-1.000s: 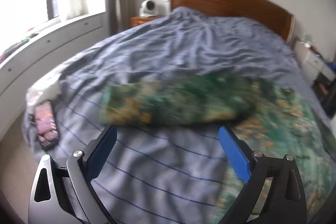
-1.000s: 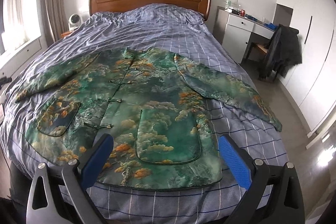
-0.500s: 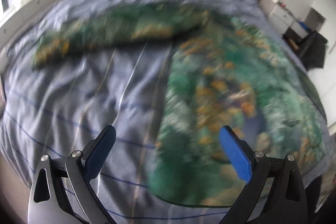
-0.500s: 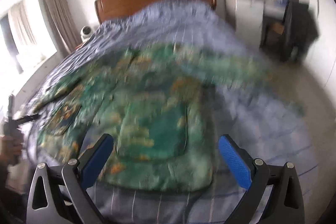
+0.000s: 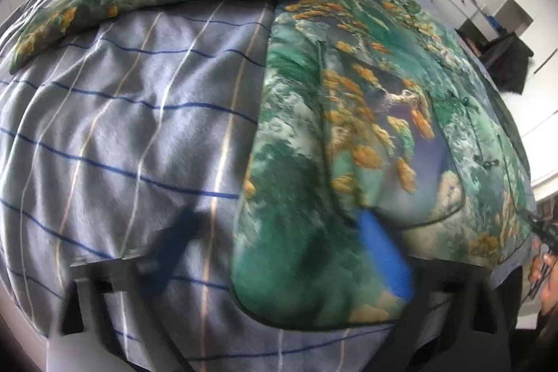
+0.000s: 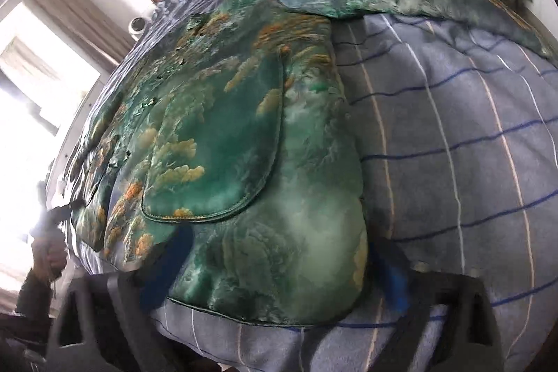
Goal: Fold large clothes
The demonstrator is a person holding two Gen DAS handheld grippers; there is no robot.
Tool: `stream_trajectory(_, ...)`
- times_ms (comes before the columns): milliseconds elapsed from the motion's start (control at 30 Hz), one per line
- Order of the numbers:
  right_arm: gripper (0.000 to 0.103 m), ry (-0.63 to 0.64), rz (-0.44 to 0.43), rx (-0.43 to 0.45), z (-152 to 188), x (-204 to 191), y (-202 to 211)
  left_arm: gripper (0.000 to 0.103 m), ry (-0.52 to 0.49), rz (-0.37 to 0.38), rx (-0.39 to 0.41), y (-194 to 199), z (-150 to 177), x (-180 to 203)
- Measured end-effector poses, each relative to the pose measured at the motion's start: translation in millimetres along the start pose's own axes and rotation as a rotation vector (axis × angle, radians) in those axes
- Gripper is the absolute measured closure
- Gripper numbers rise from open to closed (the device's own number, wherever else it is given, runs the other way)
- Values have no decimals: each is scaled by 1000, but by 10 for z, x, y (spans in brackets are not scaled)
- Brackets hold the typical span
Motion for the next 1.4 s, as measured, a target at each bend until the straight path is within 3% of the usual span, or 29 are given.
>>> stream_trajectory(33, 58, 8, 23, 1, -4, 2, 13, 70, 9, 36, -25, -21, 14, 34)
stream_trajectory(67, 74, 10, 38, 7, -8, 12, 35, 84, 8, 26, -24, -16, 20, 64)
stream_trajectory(100, 84, 3, 36, 11, -14, 26, 55, 86, 5, 26, -21, 3, 21, 77)
stream_trajectory(167, 87, -3, 29, 17, -22, 60, 114, 91, -4, 17, -12, 45, 42, 142)
stream_trajectory(333, 89, 52, 71, 36, 2, 4, 342, 92, -50, 36, 2, 296, 189, 243)
stream_trajectory(433, 89, 53, 70, 40, 60, 27, 508, 92, -96, 10, -10, 318, 289, 285)
stream_trajectory(500, 89, 61, 79, 31, 79, 34, 503, 89, -119, -18, -8, 250, 275, 279)
stream_trajectory(600, 85, 64, 111, 19, 28, 50, 338, 74, -104, -63, 14, 186, 186, 293)
stream_trajectory(633, 83, 49, 114, 17, 16, 61, 293, 62, -106, -86, 39, 243, 159, 314)
stream_trajectory(667, 80, 44, 127, 19, -3, 72, 273, 40, -111, -91, 54, 278, 156, 325)
stream_trajectory(700, 66, 49, 145, 24, -8, 74, 274, 29, -116, -104, 81, 344, 159, 373)
stream_trajectory(733, 54, 55, 165, 32, 3, 80, 291, 11, -124, -139, 141, 473, 139, 414)
stream_trajectory(767, 51, 53, 180, 47, -9, 103, 333, 1, -128, -158, 177, 554, 159, 438)
stream_trajectory(833, 46, 39, 212, 70, 1, 141, 434, 1, -138, -209, 278, 775, 128, 513)
stream_trajectory(933, 45, 18, 282, 109, -20, 188, 582, 1, -146, -260, 310, 889, 14, 583)
stream_trajectory(1133, 39, 12, 374, 237, -162, 131, 928, 2, -159, -277, 345, 991, -175, 780)
stream_trajectory(1267, 38, 26, 398, 315, -245, 18, 1095, 1, -152, -197, 434, 1024, -204, 1053)
stream_trajectory(1400, 38, 30, 380, 342, -301, -6, 1123, 1, -186, -148, 418, 929, -215, 1246)
Point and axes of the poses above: each gripper's, at about its wrist camera, not at the fingertips, and y roughly against the way its jaws point, x to its right, z to its underside, the point moved 1 cm from there along -y, roughly the way its jaws point, and after that the axes turned 14 degrees about z, right-handed, at the moved point
